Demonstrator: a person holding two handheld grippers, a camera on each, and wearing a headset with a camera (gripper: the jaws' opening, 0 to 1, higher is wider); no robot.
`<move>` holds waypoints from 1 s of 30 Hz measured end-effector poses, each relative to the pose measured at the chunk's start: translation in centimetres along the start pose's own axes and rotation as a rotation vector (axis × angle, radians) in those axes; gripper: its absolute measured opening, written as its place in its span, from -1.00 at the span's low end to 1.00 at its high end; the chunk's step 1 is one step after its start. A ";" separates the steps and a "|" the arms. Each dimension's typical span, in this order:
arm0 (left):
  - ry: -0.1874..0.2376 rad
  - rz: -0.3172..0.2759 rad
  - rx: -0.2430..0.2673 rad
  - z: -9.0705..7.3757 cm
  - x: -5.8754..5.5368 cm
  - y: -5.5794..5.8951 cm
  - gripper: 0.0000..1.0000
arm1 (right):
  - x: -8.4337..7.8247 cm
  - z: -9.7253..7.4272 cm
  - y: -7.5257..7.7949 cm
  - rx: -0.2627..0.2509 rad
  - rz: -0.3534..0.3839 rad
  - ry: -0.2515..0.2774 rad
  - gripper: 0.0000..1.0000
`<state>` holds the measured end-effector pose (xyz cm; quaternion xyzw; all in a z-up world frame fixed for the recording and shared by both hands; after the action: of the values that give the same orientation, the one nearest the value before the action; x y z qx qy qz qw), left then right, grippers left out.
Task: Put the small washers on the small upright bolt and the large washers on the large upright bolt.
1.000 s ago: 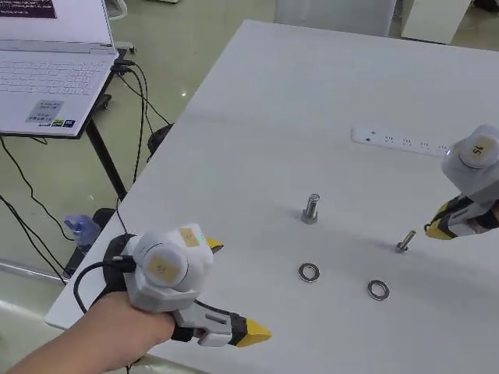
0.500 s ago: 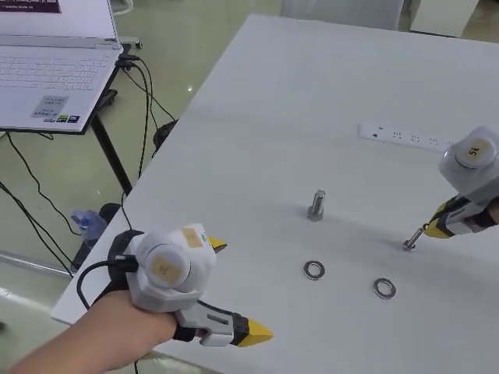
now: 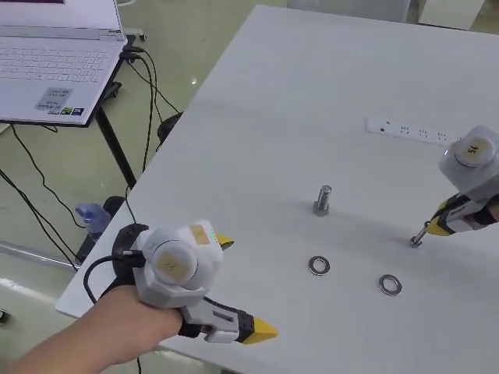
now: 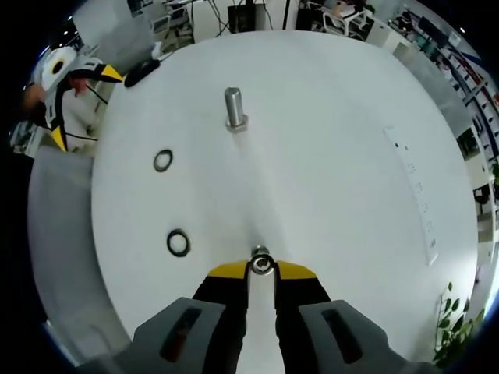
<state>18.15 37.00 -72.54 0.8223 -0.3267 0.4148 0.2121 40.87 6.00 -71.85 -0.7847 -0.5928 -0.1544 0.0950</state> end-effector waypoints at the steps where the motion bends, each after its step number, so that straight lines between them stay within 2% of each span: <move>1: -0.002 -0.001 -0.001 0.0 0.0 0.0 0.77 | 0.0 0.0 0.0 0.000 0.001 -0.003 -0.75; 19: -0.025 -0.008 -0.015 0.2 -0.3 -0.2 0.73 | -0.4 1.7 0.2 0.017 0.006 -0.022 -0.75; 30: -0.016 -0.016 -0.019 0.1 -0.4 -0.2 0.71 | -0.4 2.9 0.0 0.025 -0.004 -0.035 -0.75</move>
<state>18.22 37.23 -72.92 0.8263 -0.3255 0.4033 0.2205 41.18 6.60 -74.72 -0.7847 -0.5979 -0.1336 0.0941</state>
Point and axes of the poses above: the centre of the closed fingertips' face, and the gripper's own axes: z roughly forward along the fingers, y roughly to its right, x roughly out of its top, the point moved 10 cm from there along -z, roughly backward along the fingers, and after that the axes turned 6 degrees about y, right-handed, at the moved point
